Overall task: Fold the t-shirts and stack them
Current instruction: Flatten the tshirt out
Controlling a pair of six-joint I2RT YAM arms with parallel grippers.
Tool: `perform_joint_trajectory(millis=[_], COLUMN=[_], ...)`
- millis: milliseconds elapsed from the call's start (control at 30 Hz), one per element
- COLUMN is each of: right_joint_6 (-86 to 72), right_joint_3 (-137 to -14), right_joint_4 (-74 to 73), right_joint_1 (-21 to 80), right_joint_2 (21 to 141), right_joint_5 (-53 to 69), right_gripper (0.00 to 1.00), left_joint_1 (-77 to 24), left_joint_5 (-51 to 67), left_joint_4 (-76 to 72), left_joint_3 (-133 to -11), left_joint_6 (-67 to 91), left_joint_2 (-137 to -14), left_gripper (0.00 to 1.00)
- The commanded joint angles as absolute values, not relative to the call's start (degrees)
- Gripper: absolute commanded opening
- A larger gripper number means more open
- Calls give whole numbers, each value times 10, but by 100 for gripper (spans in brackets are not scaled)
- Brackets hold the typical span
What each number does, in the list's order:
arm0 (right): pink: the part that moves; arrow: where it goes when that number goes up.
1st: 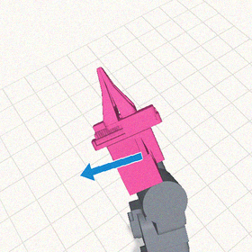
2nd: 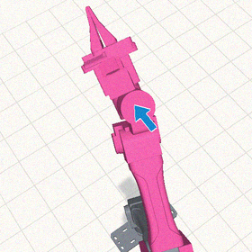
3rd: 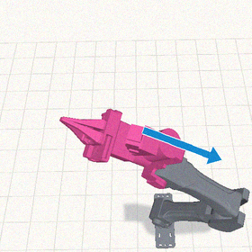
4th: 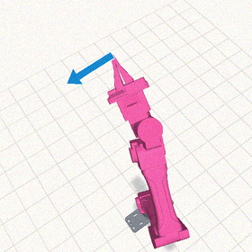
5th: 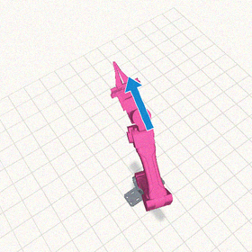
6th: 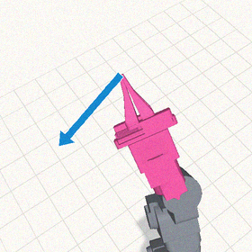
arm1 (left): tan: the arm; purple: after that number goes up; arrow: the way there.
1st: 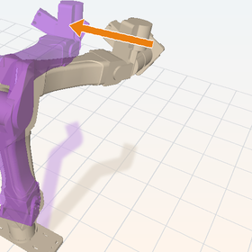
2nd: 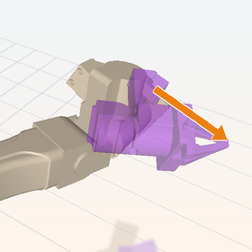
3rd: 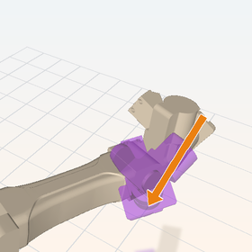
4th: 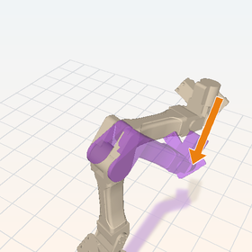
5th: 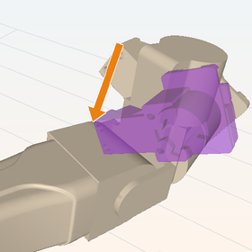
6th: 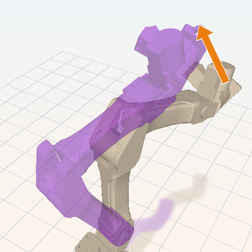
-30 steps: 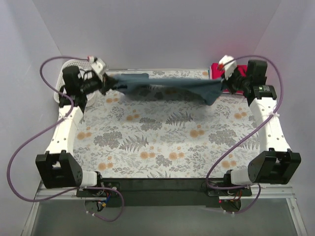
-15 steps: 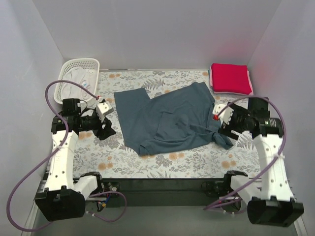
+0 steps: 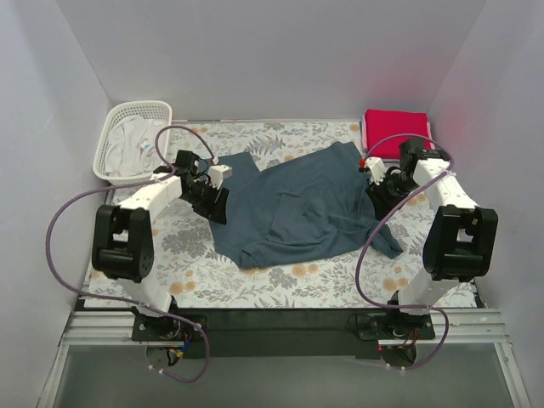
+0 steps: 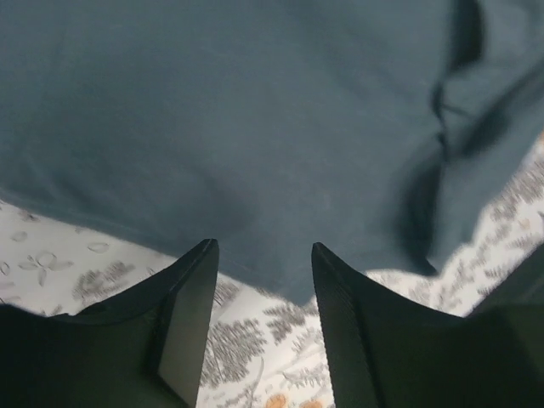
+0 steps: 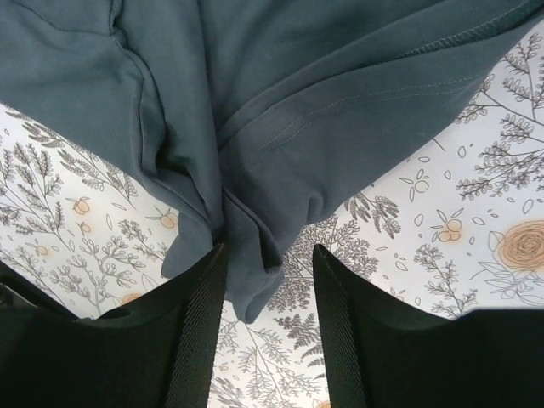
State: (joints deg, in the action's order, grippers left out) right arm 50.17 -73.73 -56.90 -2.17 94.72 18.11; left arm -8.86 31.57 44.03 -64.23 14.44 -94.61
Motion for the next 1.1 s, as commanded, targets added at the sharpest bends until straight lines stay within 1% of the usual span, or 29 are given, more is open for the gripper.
perform_joint_trajectory(millis=[0,100,200,267,300,400,433,467,533,633,667,733,767,800,867,933,1067], right_joint_6=[461,444,434,429,427,406,400,392,368,346,339,324,323,323,330,336,355], right_joint_3=[-748,-740,-737,-734,-733,-749,-768,-779,-811,-833,-847,-853,-853,-851,-841,-821,-783], right_joint_4=[-574,-565,-563,-565,-564,-565,-566,-566,-566,-562,-565,-567,-570,-573,-583,-590,-621], right_joint_1=[-16,-16,-14,-11,-11,-12,-12,-13,-15,-15,-15,-14,-14,-13,-13,-13,-13], right_joint_2=[959,982,991,994,992,986,986,988,997,1008,1014,1028,1029,1029,1022,1010,990], right_joint_5=[163,157,160,166,166,180,187,190,202,228,237,260,265,267,268,269,252], right_gripper=[51,46,43,43,43,46,46,47,47,48,49,50,50,51,53,54,56], left_joint_1=[-88,-88,-88,-85,-82,-54,-47,-41,-32,-28,-22,-17,-19,-24,-47,-68,-115], left_joint_5=[233,199,173,113,113,77,65,59,62,47,81,169,241,276,307,334,360], left_joint_4=[388,379,379,377,377,389,403,411,420,421,434,467,462,458,446,454,474], left_joint_3=[-693,-735,-777,-804,-815,-868,-914,-933,-974,-995,-1020,-1028,-1002,-988,-965,-967,-1005], left_joint_6=[226,239,246,243,237,226,219,217,208,200,197,180,167,161,159,170,202], left_joint_2=[-1013,-1093,-1130,-1177,-1178,-1241,-1270,-1281,-1285,-1272,-1269,-1236,-1214,-1170,-1142,-1131,-1163], left_gripper=[45,41,39,35,34,31,30,29,31,32,36,44,49,51,52,52,52])
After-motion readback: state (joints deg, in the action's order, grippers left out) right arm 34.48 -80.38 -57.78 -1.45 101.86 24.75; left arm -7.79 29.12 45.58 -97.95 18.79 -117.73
